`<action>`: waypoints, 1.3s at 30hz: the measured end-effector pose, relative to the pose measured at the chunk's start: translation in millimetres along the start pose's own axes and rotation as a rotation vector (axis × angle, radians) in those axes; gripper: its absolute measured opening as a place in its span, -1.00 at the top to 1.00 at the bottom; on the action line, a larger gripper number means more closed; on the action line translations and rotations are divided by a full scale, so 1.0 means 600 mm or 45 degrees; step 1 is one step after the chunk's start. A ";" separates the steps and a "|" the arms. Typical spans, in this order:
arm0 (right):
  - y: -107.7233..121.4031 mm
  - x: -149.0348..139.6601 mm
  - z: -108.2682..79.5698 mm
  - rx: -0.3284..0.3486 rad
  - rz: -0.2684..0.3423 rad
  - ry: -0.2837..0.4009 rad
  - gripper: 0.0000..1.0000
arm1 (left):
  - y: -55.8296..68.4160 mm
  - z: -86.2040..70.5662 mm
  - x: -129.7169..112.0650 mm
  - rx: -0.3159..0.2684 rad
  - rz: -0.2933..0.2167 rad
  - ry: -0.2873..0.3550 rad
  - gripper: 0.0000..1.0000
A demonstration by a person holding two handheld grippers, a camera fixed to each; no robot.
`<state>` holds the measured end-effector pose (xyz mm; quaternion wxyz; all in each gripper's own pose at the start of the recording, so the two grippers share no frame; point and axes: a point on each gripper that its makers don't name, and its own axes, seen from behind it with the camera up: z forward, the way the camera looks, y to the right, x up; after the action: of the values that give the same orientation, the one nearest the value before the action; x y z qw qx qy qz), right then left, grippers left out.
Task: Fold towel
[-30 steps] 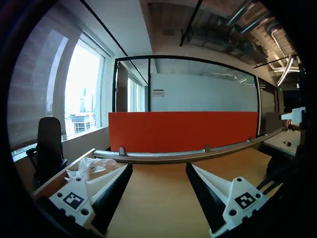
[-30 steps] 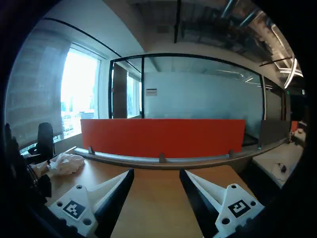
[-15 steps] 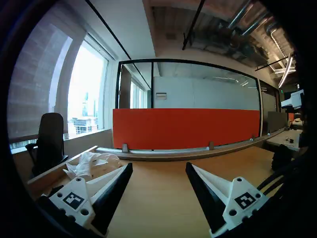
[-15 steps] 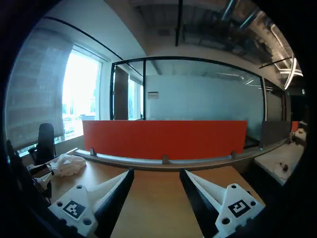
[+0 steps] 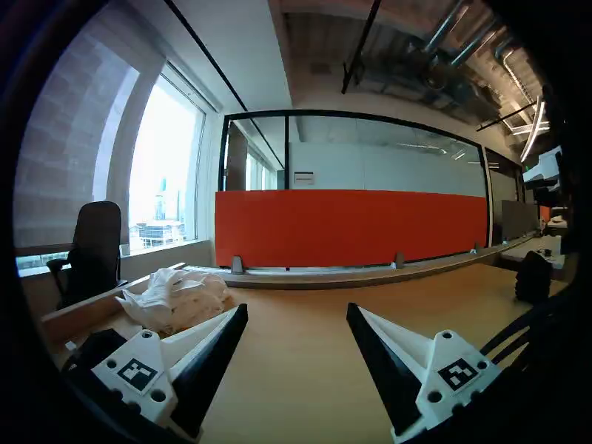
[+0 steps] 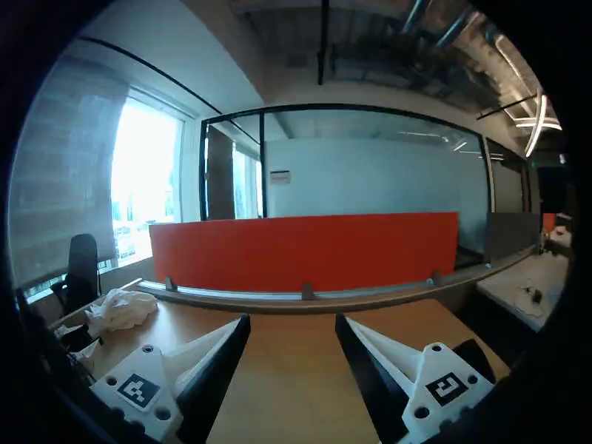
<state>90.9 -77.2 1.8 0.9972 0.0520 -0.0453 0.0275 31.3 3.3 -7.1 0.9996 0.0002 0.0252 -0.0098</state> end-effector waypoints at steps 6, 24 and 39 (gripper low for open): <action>0.002 -0.015 -0.004 -0.010 -0.012 0.006 -0.77 | -0.007 -0.002 -0.024 0.012 -0.013 0.018 -0.99; -0.020 -0.024 -0.005 0.013 -0.067 0.008 -0.83 | -0.023 -0.006 -0.059 0.038 -0.031 0.045 -0.99; -0.023 -0.031 -0.003 0.022 -0.066 -0.007 -0.83 | -0.018 0.000 -0.083 0.038 -0.001 -0.007 -0.99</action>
<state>73.2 -91.6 -2.9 0.9970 0.0617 -0.0464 0.0019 -18.6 -6.8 -4.5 0.9996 0.0150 0.0225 -0.0105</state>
